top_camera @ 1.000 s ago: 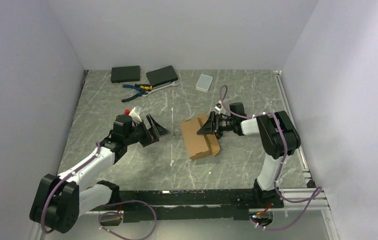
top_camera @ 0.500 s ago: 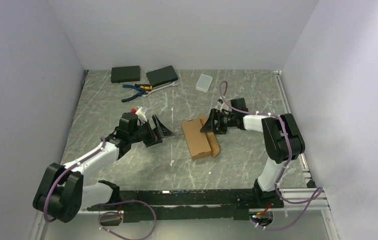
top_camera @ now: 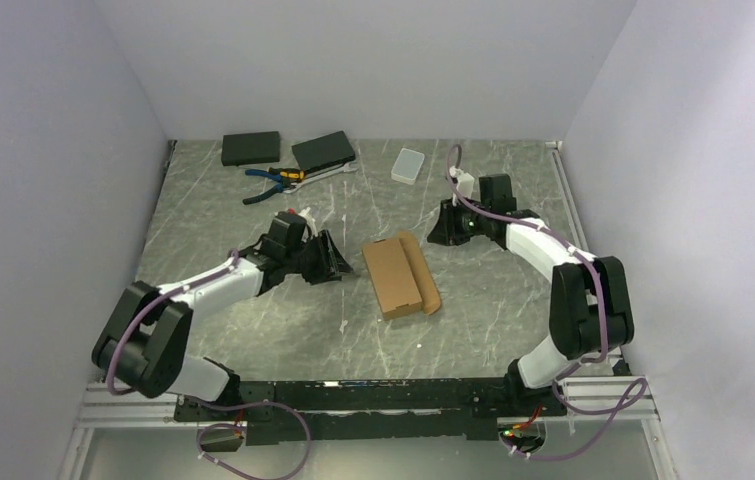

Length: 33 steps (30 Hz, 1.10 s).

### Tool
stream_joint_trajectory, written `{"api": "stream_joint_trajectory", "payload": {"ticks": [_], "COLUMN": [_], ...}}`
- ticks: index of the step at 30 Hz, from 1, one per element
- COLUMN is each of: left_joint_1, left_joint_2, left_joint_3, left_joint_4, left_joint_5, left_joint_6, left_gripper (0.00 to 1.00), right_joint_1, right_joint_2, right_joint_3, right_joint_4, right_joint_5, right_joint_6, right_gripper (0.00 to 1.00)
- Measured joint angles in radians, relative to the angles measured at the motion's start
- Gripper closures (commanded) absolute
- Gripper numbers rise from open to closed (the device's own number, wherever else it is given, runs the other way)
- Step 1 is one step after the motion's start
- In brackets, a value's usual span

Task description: Fold the paper box

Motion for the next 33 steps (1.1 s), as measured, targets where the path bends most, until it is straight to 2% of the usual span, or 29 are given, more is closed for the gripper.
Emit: {"api": "stream_joint_trajectory", "payload": {"ticks": [3, 11, 20, 33], "left_joint_1": [-0.004, -0.004, -0.004, 0.054], "left_joint_2": [0.064, 0.253, 0.429, 0.592], "left_joint_3": [0.053, 0.191, 0.348, 0.562], "left_joint_4": [-0.038, -0.088, -0.143, -0.209], "left_joint_5": [-0.036, -0.067, -0.066, -0.069], "left_joint_6": [0.016, 0.047, 0.083, 0.125], "left_gripper": [0.7, 0.75, 0.76, 0.75], "right_joint_1": [0.006, 0.078, 0.18, 0.204], "right_joint_2": [0.018, 0.123, 0.16, 0.249], "right_joint_3": [0.043, 0.058, 0.058, 0.068], "right_joint_4": [-0.051, -0.159, -0.17, -0.087], "right_joint_5": [0.001, 0.014, 0.006, 0.005], "right_joint_6": [-0.071, -0.14, -0.13, 0.027], "right_gripper": [0.93, 0.98, 0.99, 0.99]}}
